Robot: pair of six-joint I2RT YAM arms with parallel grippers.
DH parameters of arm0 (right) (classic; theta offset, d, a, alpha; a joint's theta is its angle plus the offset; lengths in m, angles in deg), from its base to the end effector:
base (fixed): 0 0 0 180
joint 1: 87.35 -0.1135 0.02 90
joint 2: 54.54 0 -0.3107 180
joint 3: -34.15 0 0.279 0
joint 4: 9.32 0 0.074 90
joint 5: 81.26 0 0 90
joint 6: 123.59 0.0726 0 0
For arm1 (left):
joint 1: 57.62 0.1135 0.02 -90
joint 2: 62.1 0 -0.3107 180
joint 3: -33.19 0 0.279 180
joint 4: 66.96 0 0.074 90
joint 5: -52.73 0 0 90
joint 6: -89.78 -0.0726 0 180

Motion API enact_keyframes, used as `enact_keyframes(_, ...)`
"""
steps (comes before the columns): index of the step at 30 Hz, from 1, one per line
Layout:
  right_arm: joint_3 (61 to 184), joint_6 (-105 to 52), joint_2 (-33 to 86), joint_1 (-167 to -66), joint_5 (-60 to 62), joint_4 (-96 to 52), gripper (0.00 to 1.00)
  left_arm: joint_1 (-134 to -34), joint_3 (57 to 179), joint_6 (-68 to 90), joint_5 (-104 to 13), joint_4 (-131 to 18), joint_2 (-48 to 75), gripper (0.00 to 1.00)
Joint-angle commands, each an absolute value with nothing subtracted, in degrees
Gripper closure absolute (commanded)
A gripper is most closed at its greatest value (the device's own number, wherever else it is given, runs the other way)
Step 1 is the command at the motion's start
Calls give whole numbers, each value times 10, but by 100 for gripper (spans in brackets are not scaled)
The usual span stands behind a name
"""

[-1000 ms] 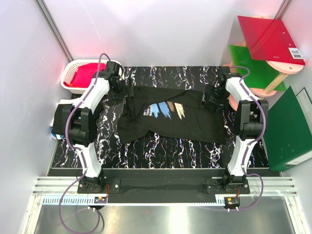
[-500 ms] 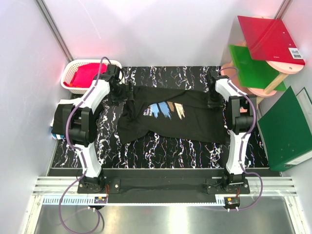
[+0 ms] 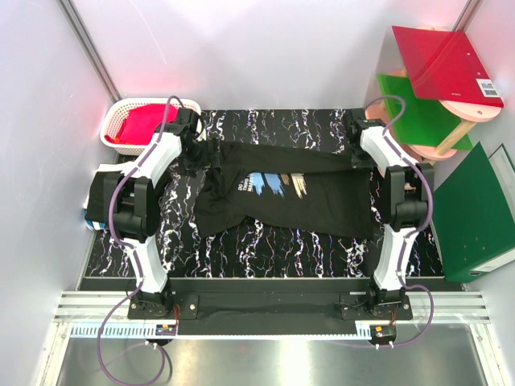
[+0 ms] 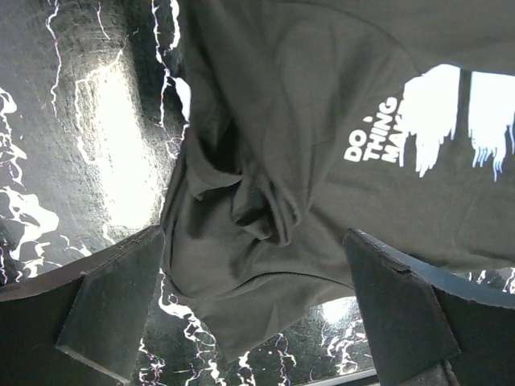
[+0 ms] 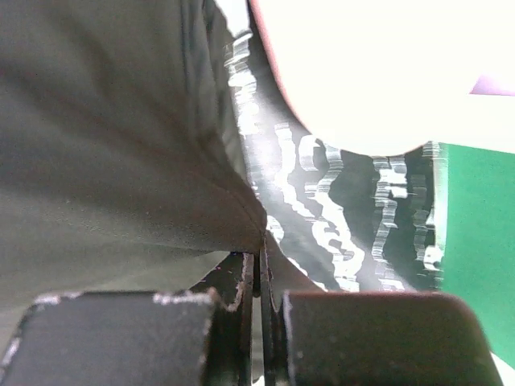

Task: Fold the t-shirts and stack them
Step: Fold the flattened tshirt in 1/3 of the way

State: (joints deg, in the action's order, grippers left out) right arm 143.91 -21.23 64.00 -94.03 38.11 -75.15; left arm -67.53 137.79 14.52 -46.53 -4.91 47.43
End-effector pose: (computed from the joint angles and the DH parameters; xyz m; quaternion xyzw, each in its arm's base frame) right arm 0.4815 0.0205 0.2115 0.0814 0.9558 -0.2263 0.1693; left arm 0.4499 -0.0905 0.2483 -0.0251 0.9765 -0.1197 0.1774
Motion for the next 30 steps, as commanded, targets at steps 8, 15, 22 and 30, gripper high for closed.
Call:
enact_keyframes(8,1401,-216,670,-944,536,-726,80,-676,1401,126,-488,-60,462,1)
enact_keyframes(15,1403,-193,652,-945,449,-768,0,-676,1414,126,-488,-52,450,1)
enact_keyframes(22,1412,-166,567,-945,339,-792,0,-678,1490,145,-527,-54,494,1)
enact_keyframes(30,1445,-173,576,-945,237,-732,100,-681,1571,204,-629,-103,604,100)
